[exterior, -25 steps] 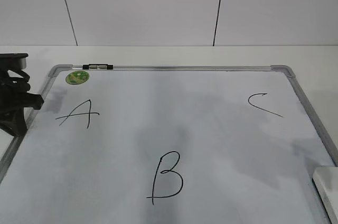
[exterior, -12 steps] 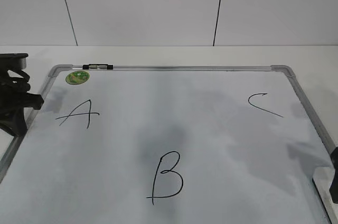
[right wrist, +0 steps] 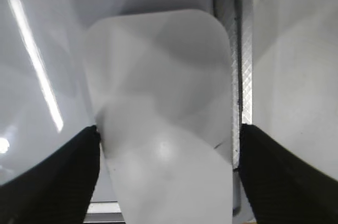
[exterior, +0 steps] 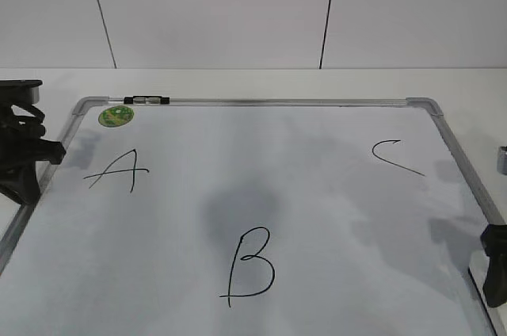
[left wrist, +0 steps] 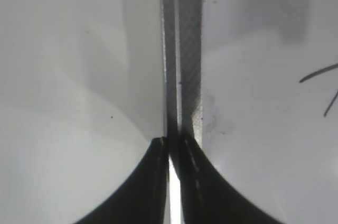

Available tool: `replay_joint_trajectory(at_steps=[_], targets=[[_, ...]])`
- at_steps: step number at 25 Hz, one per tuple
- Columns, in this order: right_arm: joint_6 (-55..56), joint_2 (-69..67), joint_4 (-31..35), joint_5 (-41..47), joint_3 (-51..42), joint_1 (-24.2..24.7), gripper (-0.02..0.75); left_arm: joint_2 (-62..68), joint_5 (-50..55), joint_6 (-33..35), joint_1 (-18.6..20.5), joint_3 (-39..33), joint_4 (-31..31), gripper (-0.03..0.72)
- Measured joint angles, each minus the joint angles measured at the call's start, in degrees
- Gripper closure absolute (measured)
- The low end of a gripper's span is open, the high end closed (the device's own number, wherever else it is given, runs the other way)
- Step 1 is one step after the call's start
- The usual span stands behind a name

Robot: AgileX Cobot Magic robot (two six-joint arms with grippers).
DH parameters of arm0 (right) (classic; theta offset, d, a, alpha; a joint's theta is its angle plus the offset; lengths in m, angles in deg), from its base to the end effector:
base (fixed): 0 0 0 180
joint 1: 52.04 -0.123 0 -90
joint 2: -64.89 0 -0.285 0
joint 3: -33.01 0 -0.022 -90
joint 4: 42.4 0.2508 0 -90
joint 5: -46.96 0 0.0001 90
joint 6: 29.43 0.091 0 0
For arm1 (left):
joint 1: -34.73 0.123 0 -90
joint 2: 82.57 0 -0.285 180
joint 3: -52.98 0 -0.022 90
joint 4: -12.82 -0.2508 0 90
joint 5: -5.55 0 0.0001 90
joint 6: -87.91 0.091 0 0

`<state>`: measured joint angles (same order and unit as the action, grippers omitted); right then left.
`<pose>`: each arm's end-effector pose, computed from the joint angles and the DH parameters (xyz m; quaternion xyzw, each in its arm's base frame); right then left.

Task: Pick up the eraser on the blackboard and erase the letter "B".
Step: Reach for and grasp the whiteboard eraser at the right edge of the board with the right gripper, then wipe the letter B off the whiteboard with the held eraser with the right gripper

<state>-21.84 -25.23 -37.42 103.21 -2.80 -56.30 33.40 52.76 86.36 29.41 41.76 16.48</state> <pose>0.2121 0.0224 0.1879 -0.0538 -0.9977 -0.0335 0.0226 0.3449 -0.0364 0.1547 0.0123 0.9984 -0.0273 0.0473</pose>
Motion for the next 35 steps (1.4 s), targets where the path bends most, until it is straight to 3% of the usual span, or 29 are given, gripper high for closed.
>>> replay_joint_trajectory(at_steps=[28,35], targets=[[-3.8,-3.9,-0.2,-0.7,0.2,0.0,0.114,0.0,0.0,0.0,0.0,0.0,0.0,0.642],[-4.0,-3.9,-0.2,-0.6,0.3,-0.1,0.172,0.0,0.0,0.0,0.0,0.0,0.0,0.642]])
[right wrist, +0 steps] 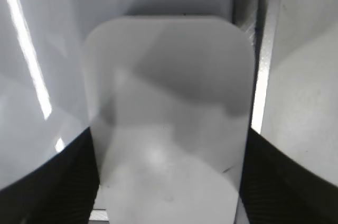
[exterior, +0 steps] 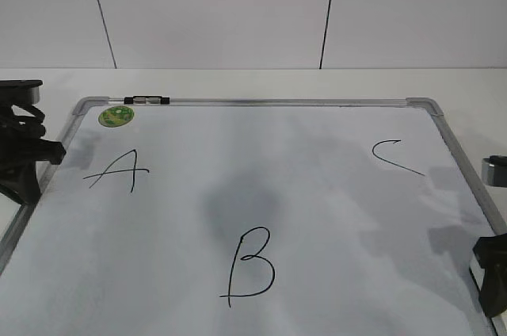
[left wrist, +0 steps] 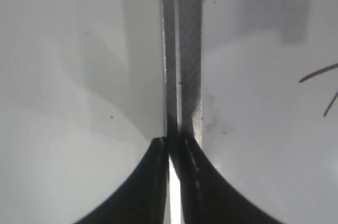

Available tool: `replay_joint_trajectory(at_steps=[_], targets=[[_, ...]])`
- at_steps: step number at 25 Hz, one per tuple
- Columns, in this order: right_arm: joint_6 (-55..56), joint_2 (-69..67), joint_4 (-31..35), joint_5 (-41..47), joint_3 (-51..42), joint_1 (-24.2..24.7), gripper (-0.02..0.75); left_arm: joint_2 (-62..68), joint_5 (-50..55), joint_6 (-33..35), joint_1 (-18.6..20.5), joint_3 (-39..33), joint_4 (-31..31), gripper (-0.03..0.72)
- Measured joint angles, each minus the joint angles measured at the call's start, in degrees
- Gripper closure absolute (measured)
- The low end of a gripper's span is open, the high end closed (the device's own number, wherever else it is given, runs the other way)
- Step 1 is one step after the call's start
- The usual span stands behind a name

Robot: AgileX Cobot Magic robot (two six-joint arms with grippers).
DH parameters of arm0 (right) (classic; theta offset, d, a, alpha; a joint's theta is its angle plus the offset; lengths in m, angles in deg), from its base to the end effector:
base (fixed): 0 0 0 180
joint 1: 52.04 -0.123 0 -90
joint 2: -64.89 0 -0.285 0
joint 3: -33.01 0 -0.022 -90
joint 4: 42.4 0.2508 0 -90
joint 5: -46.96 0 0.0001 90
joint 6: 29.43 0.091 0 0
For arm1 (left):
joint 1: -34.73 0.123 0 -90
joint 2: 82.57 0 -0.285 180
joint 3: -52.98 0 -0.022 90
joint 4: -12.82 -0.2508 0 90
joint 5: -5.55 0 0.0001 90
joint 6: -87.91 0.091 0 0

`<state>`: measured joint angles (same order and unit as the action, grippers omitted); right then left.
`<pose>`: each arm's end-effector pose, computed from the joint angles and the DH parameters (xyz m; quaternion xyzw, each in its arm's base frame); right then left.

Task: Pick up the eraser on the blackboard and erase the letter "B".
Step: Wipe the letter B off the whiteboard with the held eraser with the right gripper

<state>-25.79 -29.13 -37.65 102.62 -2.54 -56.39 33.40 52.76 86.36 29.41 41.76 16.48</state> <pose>0.2180 0.0228 0.1741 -0.0187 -0.9982 -0.0299 0.0478 0.3449 -0.0364 0.1547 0.0123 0.9984 -0.0273 0.0473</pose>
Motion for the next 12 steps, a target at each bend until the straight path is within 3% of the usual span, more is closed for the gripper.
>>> replay_joint_trajectory(at_steps=[12], targets=[[-0.2,-0.4,-0.1,3.0,2.2,-0.1,0.206,0.0,0.0,0.0,0.0,0.0,0.0,0.642]])
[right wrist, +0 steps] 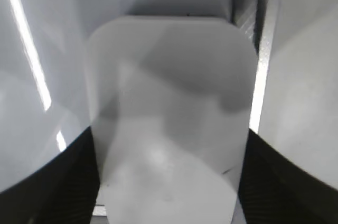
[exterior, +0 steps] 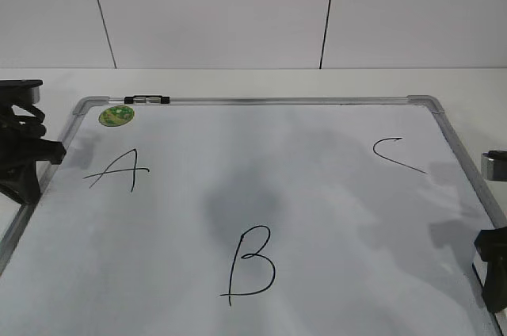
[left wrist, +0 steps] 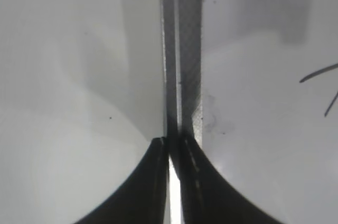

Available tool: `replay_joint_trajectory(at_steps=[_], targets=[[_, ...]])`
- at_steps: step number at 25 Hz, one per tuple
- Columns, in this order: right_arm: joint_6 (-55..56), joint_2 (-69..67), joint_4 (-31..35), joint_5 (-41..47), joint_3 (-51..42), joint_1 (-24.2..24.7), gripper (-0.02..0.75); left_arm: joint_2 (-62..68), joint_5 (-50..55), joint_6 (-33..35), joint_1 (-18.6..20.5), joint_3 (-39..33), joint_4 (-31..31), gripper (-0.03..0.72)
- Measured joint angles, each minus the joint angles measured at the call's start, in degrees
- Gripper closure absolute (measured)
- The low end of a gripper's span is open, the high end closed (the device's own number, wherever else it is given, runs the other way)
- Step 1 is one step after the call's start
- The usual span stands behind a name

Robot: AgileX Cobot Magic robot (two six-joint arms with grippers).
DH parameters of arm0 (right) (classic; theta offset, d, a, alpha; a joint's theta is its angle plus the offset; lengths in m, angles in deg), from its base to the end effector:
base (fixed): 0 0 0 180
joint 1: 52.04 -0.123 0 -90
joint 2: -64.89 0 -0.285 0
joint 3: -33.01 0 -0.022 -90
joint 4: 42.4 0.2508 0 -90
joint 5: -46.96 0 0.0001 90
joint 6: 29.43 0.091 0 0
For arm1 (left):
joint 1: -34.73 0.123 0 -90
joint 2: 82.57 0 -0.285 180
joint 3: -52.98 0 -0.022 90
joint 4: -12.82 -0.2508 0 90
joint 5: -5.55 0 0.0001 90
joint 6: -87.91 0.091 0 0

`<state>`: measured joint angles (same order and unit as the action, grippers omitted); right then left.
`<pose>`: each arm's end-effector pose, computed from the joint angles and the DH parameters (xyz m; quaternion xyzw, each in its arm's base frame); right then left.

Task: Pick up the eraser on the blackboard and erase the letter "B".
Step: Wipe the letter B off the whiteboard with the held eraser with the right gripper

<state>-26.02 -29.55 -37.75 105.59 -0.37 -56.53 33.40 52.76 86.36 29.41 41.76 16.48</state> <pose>0.2223 0.0238 0.1805 -0.0136 -0.9978 -0.0294 0.0584 0.3449 -0.0364 0.1547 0.0123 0.9984 -0.0273 0.0473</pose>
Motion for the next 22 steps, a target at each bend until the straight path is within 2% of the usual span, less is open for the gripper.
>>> replay_joint_trajectory(at_steps=[10,14,17,22], targets=[[0.0,0.0,-0.4,3.3,3.6,0.0,0.206,0.0,0.0,0.0,0.0,0.0,0.0,0.642],[-1.3,0.0,1.0,6.7,8.6,-1.1,0.206,0.0,0.0,0.0,0.0,0.0,0.0,0.642],[-1.5,-0.1,0.6,6.9,13.3,-6.4,0.206,0.0,0.0,0.0,0.0,0.0,0.0,0.642],[-0.2,-5.4,1.0,6.9,22.5,-19.0,0.206,0.0,0.0,0.0,0.0,0.0,0.0,0.642]])
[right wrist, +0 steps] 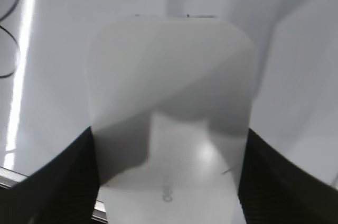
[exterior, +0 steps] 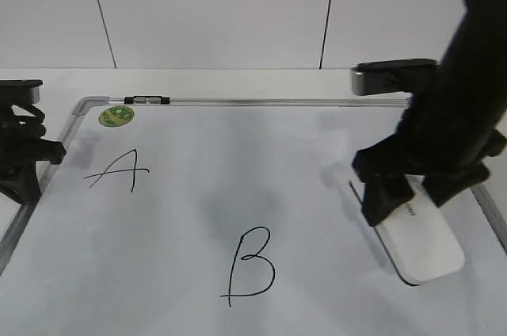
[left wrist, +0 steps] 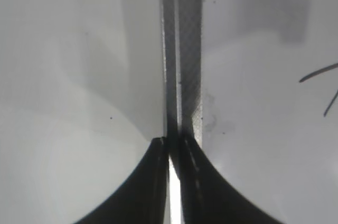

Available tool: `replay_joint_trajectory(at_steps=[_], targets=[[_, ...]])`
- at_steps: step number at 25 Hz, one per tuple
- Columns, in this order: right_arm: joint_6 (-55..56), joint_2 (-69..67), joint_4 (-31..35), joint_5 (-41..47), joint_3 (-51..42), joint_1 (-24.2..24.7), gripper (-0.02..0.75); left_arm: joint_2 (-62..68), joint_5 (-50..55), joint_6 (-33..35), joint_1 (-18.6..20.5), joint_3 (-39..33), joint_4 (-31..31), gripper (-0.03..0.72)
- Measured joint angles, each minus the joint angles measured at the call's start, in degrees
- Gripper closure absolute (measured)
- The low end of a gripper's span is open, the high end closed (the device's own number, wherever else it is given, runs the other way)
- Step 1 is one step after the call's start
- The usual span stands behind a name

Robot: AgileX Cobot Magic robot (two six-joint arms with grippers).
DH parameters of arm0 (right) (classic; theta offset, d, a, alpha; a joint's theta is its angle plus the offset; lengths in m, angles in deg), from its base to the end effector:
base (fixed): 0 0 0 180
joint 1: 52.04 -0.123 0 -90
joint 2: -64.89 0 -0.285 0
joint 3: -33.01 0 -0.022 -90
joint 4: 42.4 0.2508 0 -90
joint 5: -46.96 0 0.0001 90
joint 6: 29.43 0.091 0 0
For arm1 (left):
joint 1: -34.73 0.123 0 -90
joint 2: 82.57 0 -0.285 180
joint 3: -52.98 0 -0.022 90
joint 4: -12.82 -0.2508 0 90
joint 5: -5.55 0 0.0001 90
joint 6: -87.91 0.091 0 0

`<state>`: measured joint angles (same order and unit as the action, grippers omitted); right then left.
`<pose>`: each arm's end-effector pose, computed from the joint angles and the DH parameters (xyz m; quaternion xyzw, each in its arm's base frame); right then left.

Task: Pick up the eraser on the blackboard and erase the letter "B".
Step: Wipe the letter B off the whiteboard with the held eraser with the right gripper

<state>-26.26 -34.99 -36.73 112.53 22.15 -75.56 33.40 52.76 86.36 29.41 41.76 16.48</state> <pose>0.2692 0.1261 0.2451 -0.1577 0.9859 0.0519 0.0207 0.3449 -0.0364 0.1547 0.0123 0.9984 -0.0273 0.0473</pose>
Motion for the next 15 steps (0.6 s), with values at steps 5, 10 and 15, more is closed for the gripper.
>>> replay_joint_trajectory(at_steps=[5,10,15], targets=[[1.0,-9.8,0.2,0.9,7.5,-5.4,0.206,0.0,0.0,0.0,0.0,0.0,0.0,0.642],[1.3,-18.7,0.2,1.4,13.5,-8.0,0.206,0.0,0.0,0.0,0.0,0.1,0.0,0.642],[1.3,-23.8,0.4,1.5,18.0,-9.5,0.206,0.0,0.0,0.0,0.0,0.1,0.0,0.642]])
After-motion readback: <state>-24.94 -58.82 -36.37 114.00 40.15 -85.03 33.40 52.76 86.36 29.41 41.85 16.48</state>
